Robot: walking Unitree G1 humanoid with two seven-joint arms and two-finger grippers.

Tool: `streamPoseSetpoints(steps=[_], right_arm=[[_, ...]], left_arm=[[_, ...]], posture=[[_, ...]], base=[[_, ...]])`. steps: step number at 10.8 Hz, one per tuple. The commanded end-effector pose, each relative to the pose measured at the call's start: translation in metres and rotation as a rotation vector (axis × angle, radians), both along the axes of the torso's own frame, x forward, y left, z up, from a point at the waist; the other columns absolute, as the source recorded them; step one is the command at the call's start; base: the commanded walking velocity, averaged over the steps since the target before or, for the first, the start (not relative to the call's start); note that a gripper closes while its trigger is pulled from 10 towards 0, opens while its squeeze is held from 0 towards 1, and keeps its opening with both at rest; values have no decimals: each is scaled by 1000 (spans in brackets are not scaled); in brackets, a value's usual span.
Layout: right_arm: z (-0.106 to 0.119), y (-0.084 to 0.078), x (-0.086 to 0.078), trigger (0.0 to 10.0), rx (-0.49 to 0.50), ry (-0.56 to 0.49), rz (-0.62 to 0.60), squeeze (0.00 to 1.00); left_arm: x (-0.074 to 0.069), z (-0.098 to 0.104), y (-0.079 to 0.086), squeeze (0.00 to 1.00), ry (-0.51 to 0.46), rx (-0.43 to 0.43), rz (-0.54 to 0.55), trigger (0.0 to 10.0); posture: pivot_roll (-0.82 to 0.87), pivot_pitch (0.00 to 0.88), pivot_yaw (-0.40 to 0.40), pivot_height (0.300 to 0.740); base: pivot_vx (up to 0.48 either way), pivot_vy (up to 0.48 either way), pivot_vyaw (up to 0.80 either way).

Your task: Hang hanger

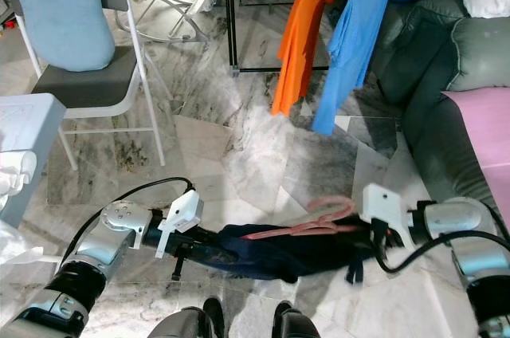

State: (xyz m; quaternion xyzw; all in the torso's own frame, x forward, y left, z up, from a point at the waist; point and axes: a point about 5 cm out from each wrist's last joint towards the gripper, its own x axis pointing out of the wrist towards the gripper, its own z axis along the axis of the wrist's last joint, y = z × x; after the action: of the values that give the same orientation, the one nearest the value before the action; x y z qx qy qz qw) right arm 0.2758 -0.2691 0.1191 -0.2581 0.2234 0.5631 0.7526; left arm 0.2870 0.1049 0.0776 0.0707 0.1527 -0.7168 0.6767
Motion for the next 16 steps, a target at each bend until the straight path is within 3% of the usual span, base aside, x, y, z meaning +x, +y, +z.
streamPoseSetpoints(steps=[1, 3, 5, 6, 7, 9, 11, 16], right_arm=[[-4, 0, -7, 0, 12, 51, 18, 0], [-8, 1, -10, 0, 18, 63, 10, 0], [-10, 5, -8, 0, 39, 42, -29, 0], [-13, 7, -10, 0, 45, 43, -33, 0], [-13, 6, -10, 0, 47, 39, -41, 0], [-14, 4, -8, 0, 29, 27, -75, 0], [-25, 7, -1, 0, 15, -24, -168, 0], [-52, 25, 12, 0, 38, -86, -423, 0]], left_arm=[[3, 5, -2, 0, -28, -19, 0, 9373], [3, 4, -2, 0, -32, -19, 11, 9843], [12, 1, -6, 0, -84, -63, 154, 10000], [20, 0, -6, 0, -139, -57, 279, 10000], [29, -2, -3, 1000, -191, -18, 413, 10000], [34, 0, -1, 1000, -223, -37, 499, 10000], [47, 5, 10, 1000, -340, -29, 735, 10000], [44, -15, 22, 1000, -224, -69, 989, 10000]], posture=[[-192, 214, 47, 740], [-191, 214, 46, 740], [-192, 211, 47, 740], [-197, 211, 48, 740], [-201, 212, 50, 740], [-204, 211, 50, 740], [-206, 209, 51, 740], [-200, 199, 64, 740]], base=[[0, 0, 0], [0, 0, 0], [0, 0, 0], [0, 0, 0], [0, 0, 0], [0, 0, 0], [0, 0, 0], [0, 0, 0]])
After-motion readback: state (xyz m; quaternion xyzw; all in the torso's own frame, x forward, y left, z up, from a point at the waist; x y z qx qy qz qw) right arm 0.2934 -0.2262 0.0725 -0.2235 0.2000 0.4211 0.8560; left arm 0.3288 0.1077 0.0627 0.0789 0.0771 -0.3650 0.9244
